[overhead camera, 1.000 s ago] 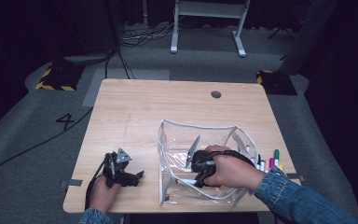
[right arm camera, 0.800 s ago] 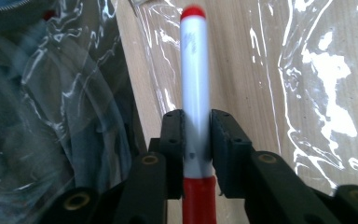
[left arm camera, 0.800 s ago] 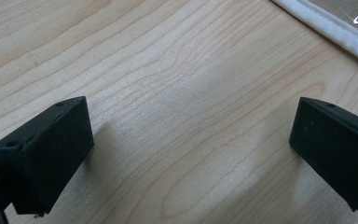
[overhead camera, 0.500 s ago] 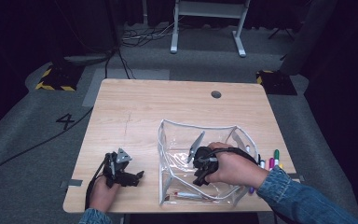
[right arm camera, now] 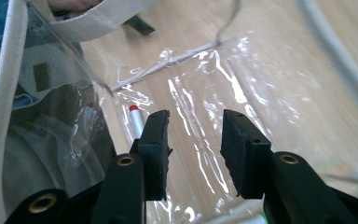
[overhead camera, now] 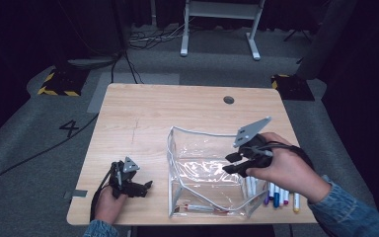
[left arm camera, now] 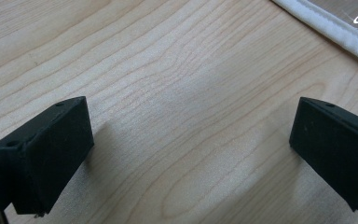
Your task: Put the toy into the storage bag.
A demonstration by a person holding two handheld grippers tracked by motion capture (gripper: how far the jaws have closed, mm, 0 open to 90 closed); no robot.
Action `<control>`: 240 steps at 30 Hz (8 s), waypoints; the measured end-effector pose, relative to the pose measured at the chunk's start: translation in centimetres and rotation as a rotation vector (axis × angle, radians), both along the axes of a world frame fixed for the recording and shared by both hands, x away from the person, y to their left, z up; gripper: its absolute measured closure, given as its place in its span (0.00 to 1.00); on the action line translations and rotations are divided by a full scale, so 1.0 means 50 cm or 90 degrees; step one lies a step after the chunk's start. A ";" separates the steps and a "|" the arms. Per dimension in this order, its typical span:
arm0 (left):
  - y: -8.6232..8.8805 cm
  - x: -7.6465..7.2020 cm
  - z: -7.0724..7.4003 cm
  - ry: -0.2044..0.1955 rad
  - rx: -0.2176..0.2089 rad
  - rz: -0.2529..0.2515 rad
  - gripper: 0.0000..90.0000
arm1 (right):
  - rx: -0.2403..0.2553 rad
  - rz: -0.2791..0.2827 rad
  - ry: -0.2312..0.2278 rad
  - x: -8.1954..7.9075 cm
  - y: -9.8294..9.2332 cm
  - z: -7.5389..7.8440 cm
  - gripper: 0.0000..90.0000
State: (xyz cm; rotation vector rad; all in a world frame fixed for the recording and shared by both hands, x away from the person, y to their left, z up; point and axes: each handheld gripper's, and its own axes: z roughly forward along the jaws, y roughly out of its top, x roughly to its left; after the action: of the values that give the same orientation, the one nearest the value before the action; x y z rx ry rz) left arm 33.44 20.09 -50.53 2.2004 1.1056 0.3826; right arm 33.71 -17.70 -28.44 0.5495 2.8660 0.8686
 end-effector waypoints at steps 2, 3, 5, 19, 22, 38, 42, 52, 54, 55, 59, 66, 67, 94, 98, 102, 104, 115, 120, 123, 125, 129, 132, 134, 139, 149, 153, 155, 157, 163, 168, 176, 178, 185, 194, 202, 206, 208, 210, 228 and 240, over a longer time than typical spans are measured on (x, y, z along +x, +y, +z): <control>0.000 0.000 0.000 0.000 0.000 0.000 0.00 | 0.010 -0.020 -0.007 0.000 -0.031 0.010 0.68; 0.000 0.000 0.000 0.000 -0.001 0.000 0.00 | 0.016 -0.033 -0.010 0.000 -0.047 0.014 0.67; 0.000 0.000 0.000 0.001 0.000 0.000 0.00 | 0.026 -0.061 -0.016 0.001 -0.080 0.017 0.67; 0.000 0.000 0.000 0.000 0.000 -0.001 0.00 | 0.083 -0.234 -0.036 0.001 -0.303 0.006 0.65; 0.000 0.000 0.000 0.000 -0.001 0.000 0.00 | 0.081 -0.268 -0.044 0.003 -0.339 -0.004 0.65; 0.001 -0.003 0.000 0.003 -0.001 0.011 0.00 | 0.050 -0.413 -0.045 0.007 -0.489 -0.128 0.61; 0.001 -0.003 0.000 0.003 -0.001 0.012 0.00 | 0.031 -0.435 -0.024 0.004 -0.509 -0.181 0.60; 0.000 -0.003 0.000 0.003 -0.002 0.013 0.00 | 0.000 -0.458 0.043 -0.014 -0.511 -0.301 0.57; 0.000 -0.003 0.000 0.003 -0.002 0.014 0.00 | -0.002 -0.459 0.059 -0.018 -0.507 -0.317 0.57; 0.000 -0.003 0.000 0.004 -0.003 0.014 0.00 | -0.003 -0.456 0.061 -0.020 -0.505 -0.325 0.57; 0.000 -0.002 0.000 0.003 -0.002 0.013 0.00 | -0.006 -0.454 0.076 -0.026 -0.497 -0.350 0.56; 0.000 -0.002 0.000 0.003 -0.002 0.013 0.00 | -0.035 -0.474 0.062 -0.031 -0.504 -0.359 0.63; 0.000 -0.002 0.000 0.003 -0.002 0.013 0.00 | -0.039 -0.483 0.059 -0.033 -0.506 -0.359 0.66; 0.000 -0.002 0.000 0.002 -0.003 0.013 0.00 | 0.052 -0.512 0.042 -0.047 -0.528 -0.247 0.86; 0.000 -0.002 0.000 0.002 -0.003 0.013 0.00 | 0.091 -0.486 0.026 -0.049 -0.518 -0.204 0.86; -0.001 -0.003 0.000 0.002 -0.003 0.015 0.00 | 0.119 -0.462 0.009 -0.051 -0.504 -0.162 0.86; -0.001 -0.003 0.000 0.001 -0.003 0.015 0.00 | 0.131 -0.449 0.006 -0.054 -0.496 -0.143 0.86; -0.001 -0.003 0.000 0.002 -0.002 0.014 0.00 | 0.170 -0.361 -0.021 -0.064 -0.431 -0.050 0.86; -0.001 -0.003 0.000 0.002 -0.001 0.014 0.00 | 0.176 -0.321 -0.028 -0.064 -0.396 -0.019 0.86; -0.001 -0.003 0.000 0.002 -0.001 0.014 0.00 | 0.173 -0.298 -0.033 -0.062 -0.370 -0.002 0.86; -0.001 -0.003 0.000 0.002 -0.001 0.014 0.00 | 0.170 -0.281 -0.035 -0.059 -0.352 0.009 0.86; -0.001 -0.003 0.000 0.002 -0.002 0.014 0.00 | 0.165 -0.242 -0.035 -0.053 -0.310 0.030 0.86; -0.001 -0.003 0.000 0.002 -0.001 0.014 0.00 | 0.160 -0.209 -0.032 -0.048 -0.276 0.042 0.86; -0.001 -0.003 0.000 0.002 -0.001 0.014 0.00 | 0.156 -0.191 -0.031 -0.046 -0.253 0.048 0.86; -0.001 -0.003 0.000 0.002 -0.001 0.014 0.00 | 0.147 -0.152 -0.025 -0.040 -0.201 0.055 0.86; -0.002 -0.002 0.000 0.001 0.000 0.012 0.00 | 0.128 -0.075 -0.005 -0.031 -0.098 0.050 0.86; -0.002 -0.001 0.000 0.001 0.000 0.011 0.00 | 0.113 -0.047 0.004 -0.028 -0.061 0.041 0.86; -0.002 -0.001 0.000 0.001 -0.001 0.011 0.00 | 0.104 -0.036 0.008 -0.026 -0.046 0.036 0.86; -0.002 -0.001 0.000 0.000 0.002 0.008 0.00 | 0.092 -0.025 0.017 -0.025 -0.031 0.030 0.86; -0.002 0.000 0.000 0.000 0.002 0.008 0.00 | 0.056 0.007 0.040 -0.020 0.012 0.004 0.86; -0.002 0.000 0.001 0.000 0.002 0.008 0.00 | 0.022 0.026 0.054 -0.012 0.040 -0.018 0.86; -0.002 0.000 0.000 0.000 0.002 0.008 0.00 | -0.027 0.054 0.078 -0.002 0.085 -0.046 0.86; -0.002 0.000 0.001 0.000 0.002 0.008 0.00 | -0.043 0.064 0.085 -0.002 0.096 -0.053 0.86; -0.002 -0.001 0.000 0.000 0.002 0.008 0.00 | -0.091 0.103 0.118 -0.014 0.127 -0.083 0.86; -0.002 0.000 0.000 0.000 0.002 0.008 0.00 | -0.141 0.127 0.133 -0.014 0.142 -0.120 0.86; -0.002 0.000 0.001 0.000 0.002 0.008 0.00 | -0.184 0.136 0.150 -0.007 0.153 -0.158 0.85; -0.002 0.000 0.001 0.000 0.002 0.008 0.00 | -0.191 0.150 0.164 -0.003 0.159 -0.174 0.85; -0.002 0.000 0.000 0.000 0.002 0.008 0.00 | -0.206 0.157 0.157 -0.002 0.163 -0.180 0.85; -0.002 0.000 0.000 0.000 0.002 0.008 0.00 | -0.217 0.163 0.160 -0.001 0.165 -0.187 0.85; -0.002 0.000 0.001 0.000 0.002 0.007 0.00 | -0.068 0.088 0.078 0.013 0.131 -0.096 0.65; -0.002 0.000 0.000 0.001 0.001 0.008 0.00 | 0.015 -0.014 0.008 0.010 0.004 -0.001 0.62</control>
State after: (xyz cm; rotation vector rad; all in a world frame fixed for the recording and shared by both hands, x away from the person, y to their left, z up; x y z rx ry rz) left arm 33.42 19.99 -50.51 2.1965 1.1211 0.3876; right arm 34.21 -17.48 -28.52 0.5896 2.8586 0.9005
